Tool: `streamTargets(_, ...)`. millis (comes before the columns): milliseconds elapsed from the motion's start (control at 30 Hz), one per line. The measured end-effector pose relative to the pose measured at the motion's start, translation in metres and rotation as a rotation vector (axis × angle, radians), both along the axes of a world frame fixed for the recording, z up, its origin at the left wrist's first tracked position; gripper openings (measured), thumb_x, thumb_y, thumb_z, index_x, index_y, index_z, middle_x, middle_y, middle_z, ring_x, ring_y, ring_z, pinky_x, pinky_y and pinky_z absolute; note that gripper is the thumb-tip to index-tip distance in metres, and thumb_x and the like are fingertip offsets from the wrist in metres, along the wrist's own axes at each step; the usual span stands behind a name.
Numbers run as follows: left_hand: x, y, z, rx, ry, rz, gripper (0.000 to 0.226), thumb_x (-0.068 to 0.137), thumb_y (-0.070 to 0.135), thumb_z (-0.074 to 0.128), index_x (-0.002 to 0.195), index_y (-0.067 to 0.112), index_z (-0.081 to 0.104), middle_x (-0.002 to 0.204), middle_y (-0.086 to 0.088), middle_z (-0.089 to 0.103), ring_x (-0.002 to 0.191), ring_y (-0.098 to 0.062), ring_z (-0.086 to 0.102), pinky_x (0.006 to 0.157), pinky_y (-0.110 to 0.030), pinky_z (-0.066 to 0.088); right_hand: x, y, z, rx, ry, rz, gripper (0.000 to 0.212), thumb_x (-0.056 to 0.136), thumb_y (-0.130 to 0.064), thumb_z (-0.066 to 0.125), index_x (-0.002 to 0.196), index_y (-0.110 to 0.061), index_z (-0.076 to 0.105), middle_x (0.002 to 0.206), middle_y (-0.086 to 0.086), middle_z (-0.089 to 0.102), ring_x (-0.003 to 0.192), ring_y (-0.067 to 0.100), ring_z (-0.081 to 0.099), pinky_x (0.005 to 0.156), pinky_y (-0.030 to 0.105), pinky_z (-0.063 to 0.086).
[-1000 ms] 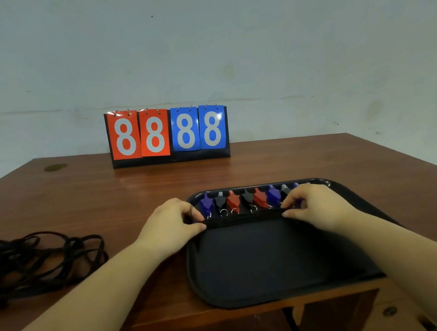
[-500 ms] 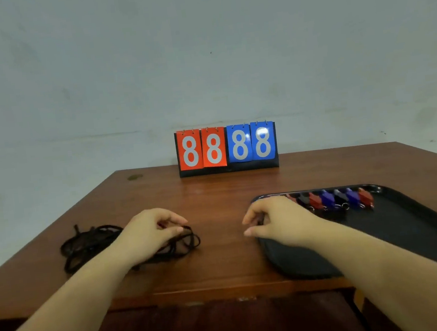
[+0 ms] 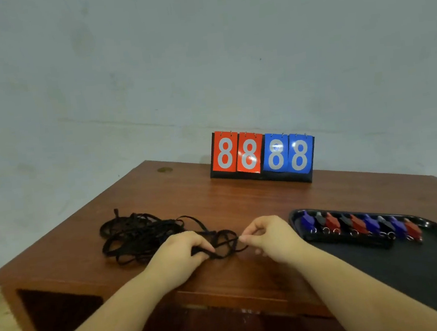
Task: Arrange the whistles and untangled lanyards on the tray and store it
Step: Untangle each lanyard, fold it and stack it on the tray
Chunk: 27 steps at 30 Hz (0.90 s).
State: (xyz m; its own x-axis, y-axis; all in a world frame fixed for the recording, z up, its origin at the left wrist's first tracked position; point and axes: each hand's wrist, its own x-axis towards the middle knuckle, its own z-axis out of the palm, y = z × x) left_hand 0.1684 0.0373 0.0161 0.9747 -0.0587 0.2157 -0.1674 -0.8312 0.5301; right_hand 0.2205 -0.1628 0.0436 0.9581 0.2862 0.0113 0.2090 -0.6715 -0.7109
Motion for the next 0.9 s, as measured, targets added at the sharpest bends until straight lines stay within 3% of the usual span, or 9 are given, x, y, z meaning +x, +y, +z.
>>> streamTargets(167,0.0,0.02,0.005,-0.036,0.006,-0.009,0.015,0.087,0.024,0.064,0.092,0.039,0.067,0.097,0.022,0.058,0.096,0.002,0.053,0.095,-0.021,0.043,0.006,-0.021,0.019,0.069,-0.014,-0.064,0.01,0.085,-0.025,0.066,0.088,-0.016,0.067,0.084,0.006,0.07,0.062,0.007,0.058,0.055,0.014,0.049)
streamTargets(300,-0.003,0.024,0.012,-0.03,0.11,-0.069,0.027,0.086,0.024,0.065,0.09,0.05,0.06,0.109,0.021,0.057,0.104,0.001,0.051,0.1,-0.025,0.042,0.006,-0.036,0.025,0.131,-0.005,-0.142,0.008,0.086,-0.025,0.066,0.084,-0.017,0.066,0.079,0.001,0.067,0.061,0.007,0.058,0.057,0.018,0.05)
streamTargets(433,-0.008,0.018,0.03,-0.137,0.129,-0.109,0.027,0.083,0.018,0.066,0.092,0.043,0.064,0.113,0.017,0.055,0.107,-0.001,0.052,0.095,-0.022,0.042,0.0,-0.041,0.036,0.185,-0.029,-0.153,0.011,0.087,-0.025,0.065,0.091,-0.015,0.067,0.08,-0.002,0.066,0.064,0.006,0.059,0.053,0.013,0.048)
streamTargets(500,-0.007,0.007,0.039,-0.129,0.037,-0.083,0.023,0.081,0.027,0.068,0.1,0.038,0.059,0.12,0.017,0.049,0.114,-0.004,0.048,0.098,-0.023,0.038,-0.004,-0.041,0.044,0.217,-0.05,-0.131,0.01,0.087,-0.026,0.064,0.09,-0.017,0.067,0.081,-0.002,0.067,0.066,0.006,0.061,0.054,0.014,0.049)
streamTargets(600,-0.001,-0.026,0.049,-0.135,-0.036,-0.074,0.059,0.077,0.046,0.069,0.129,0.037,0.041,0.141,0.014,0.037,0.13,-0.008,0.036,0.108,-0.031,0.033,-0.01,-0.04,0.056,0.3,-0.049,-0.079,0.011,0.087,-0.024,0.063,0.092,-0.015,0.067,0.085,-0.001,0.071,0.068,0.006,0.066,0.055,0.014,0.051)
streamTargets(667,0.005,-0.054,0.056,-0.229,-0.008,-0.149,0.073,0.078,0.047,0.068,0.14,0.036,0.029,0.147,0.015,0.033,0.135,-0.009,0.033,0.108,-0.031,0.031,-0.015,-0.039,0.063,0.351,-0.036,-0.046,0.011,0.087,-0.022,0.064,0.094,-0.014,0.067,0.085,-0.002,0.073,0.069,0.007,0.068,0.057,0.015,0.052)
streamTargets(733,0.013,-0.077,0.059,-0.332,0.052,-0.246,0.06,0.084,0.041,0.063,0.136,0.034,0.035,0.138,0.012,0.047,0.128,-0.007,0.043,0.103,-0.026,0.033,-0.018,-0.041,0.068,0.4,-0.03,-0.024,0.009,0.087,-0.018,0.063,0.094,-0.013,0.067,0.086,0.001,0.074,0.073,0.01,0.07,0.062,0.018,0.055)
streamTargets(800,0.019,-0.087,0.059,-0.407,0.116,-0.298,0.031,0.09,0.037,0.056,0.12,0.029,0.051,0.105,0.01,0.066,0.101,-0.005,0.061,0.096,-0.024,0.043,-0.02,-0.048,0.072,0.44,-0.048,-0.036,0.01,0.088,-0.016,0.063,0.095,-0.011,0.067,0.088,0.005,0.073,0.077,0.014,0.07,0.068,0.022,0.057)
streamTargets(900,0.021,-0.087,0.057,-0.462,0.167,-0.29,0.023,0.094,0.041,0.046,0.096,0.024,0.062,0.065,0.014,0.051,0.064,-0.005,0.054,0.074,-0.02,0.05,-0.018,-0.07,0.076,0.474,-0.091,-0.127,0.008,0.086,-0.016,0.065,0.091,-0.01,0.066,0.081,0.005,0.069,0.071,0.014,0.066,0.065,0.021,0.055)
